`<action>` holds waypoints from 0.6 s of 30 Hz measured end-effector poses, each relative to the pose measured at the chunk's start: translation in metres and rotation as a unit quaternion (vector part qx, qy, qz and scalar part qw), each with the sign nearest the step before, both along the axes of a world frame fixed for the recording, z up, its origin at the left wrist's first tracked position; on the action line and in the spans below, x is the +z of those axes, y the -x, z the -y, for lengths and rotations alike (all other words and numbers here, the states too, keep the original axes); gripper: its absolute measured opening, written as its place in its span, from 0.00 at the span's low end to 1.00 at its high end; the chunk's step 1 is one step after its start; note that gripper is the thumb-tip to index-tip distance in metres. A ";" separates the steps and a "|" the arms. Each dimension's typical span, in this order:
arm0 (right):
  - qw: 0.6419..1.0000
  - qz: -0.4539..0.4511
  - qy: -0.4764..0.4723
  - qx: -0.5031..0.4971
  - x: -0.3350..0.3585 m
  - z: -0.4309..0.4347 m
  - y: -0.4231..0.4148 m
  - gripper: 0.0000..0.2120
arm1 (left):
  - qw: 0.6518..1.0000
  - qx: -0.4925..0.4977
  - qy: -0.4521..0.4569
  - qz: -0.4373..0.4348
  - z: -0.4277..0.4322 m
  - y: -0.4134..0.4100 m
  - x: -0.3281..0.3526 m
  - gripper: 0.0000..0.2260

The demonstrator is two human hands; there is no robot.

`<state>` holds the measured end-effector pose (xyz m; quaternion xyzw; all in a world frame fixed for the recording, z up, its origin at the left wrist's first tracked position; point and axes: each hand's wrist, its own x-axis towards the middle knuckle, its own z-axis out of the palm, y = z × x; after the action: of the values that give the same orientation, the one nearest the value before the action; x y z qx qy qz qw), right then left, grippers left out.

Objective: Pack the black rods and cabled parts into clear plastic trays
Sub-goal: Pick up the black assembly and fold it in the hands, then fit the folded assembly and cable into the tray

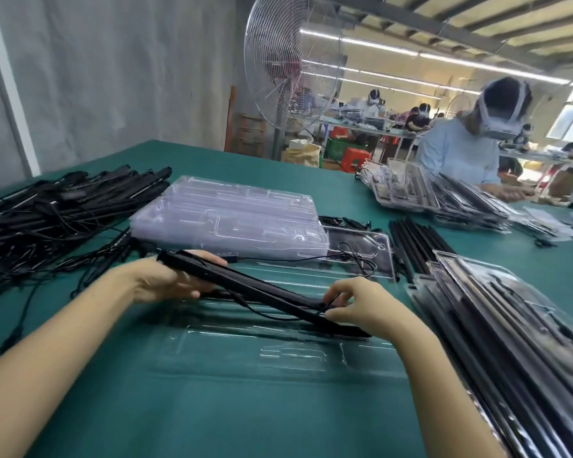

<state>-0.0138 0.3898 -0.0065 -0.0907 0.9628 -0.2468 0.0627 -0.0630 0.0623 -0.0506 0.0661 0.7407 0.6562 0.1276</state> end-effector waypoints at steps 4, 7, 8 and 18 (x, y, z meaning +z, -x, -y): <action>0.999 -0.041 0.006 -0.020 -0.015 0.003 0.002 0.05 | 0.986 -0.064 0.155 -0.026 0.027 -0.006 0.016 0.19; 0.998 -0.055 0.001 -0.026 -0.022 0.004 0.004 0.05 | 0.982 -0.105 0.152 -0.028 0.034 -0.016 0.023 0.18; 0.998 -0.058 0.004 -0.027 -0.023 0.004 0.004 0.05 | 0.979 -0.103 0.168 -0.045 0.036 -0.016 0.023 0.18; 0.971 -0.126 0.172 -0.107 -0.012 -0.016 -0.005 0.04 | 0.925 0.013 0.349 -0.149 0.018 -0.033 0.024 0.28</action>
<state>-0.0086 0.4061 -0.0186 -0.0267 0.9102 -0.4004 -0.1022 -0.0297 0.0438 -0.0264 0.1048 0.9341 0.3405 0.0228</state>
